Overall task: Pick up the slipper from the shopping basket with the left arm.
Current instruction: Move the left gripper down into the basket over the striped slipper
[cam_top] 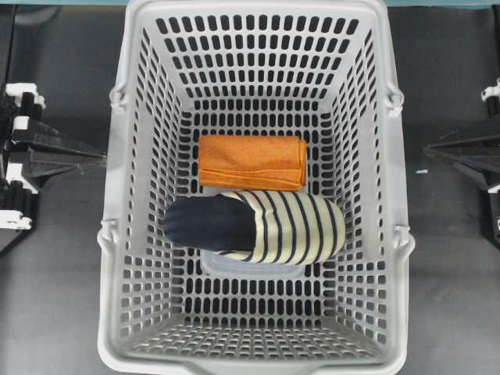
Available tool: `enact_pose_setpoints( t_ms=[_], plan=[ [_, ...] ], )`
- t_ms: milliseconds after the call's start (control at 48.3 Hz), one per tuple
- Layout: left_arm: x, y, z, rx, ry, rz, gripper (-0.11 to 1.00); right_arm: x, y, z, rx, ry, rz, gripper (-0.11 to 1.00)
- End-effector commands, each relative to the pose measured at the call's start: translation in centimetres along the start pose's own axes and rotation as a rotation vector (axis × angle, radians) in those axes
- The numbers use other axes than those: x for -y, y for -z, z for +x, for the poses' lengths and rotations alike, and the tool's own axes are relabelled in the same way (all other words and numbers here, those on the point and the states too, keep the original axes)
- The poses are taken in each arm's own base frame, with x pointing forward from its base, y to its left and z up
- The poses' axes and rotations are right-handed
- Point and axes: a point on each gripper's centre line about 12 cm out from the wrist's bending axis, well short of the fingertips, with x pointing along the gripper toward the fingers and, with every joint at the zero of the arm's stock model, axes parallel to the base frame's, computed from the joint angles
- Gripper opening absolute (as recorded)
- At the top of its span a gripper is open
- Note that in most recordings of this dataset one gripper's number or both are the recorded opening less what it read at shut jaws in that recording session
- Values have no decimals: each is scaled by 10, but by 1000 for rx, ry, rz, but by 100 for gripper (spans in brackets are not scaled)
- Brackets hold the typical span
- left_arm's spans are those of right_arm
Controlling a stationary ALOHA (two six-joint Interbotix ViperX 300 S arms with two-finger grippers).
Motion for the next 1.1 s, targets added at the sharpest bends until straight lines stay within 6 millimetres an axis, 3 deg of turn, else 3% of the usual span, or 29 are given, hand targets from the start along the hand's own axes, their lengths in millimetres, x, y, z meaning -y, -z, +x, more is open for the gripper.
enact_pose_setpoints(
  t_ms=[0, 83, 290, 455, 807, 1077],
  plan=[
    [2, -23, 9, -3, 15, 22, 6, 0, -6, 2, 15, 1, 12, 0],
    [2, -37, 18, -75, 11, 6, 0, 0, -7, 1, 20, 2, 29, 0],
    [3, -80, 51, -299, 6, -2, 0, 0, -9, -2, 14, 1, 73, 0],
    [4, -93, 91, -470, 1, 6, 0, 0, -4, -3, -34, 3, 96, 0],
    [17, -55, 185, -864, 18, 23, 0, 0, 1, -5, -72, 6, 99, 0],
    [29, -30, 233, -1078, 35, 47, 0, 0, -1, -8, -60, 4, 98, 0]
  ],
)
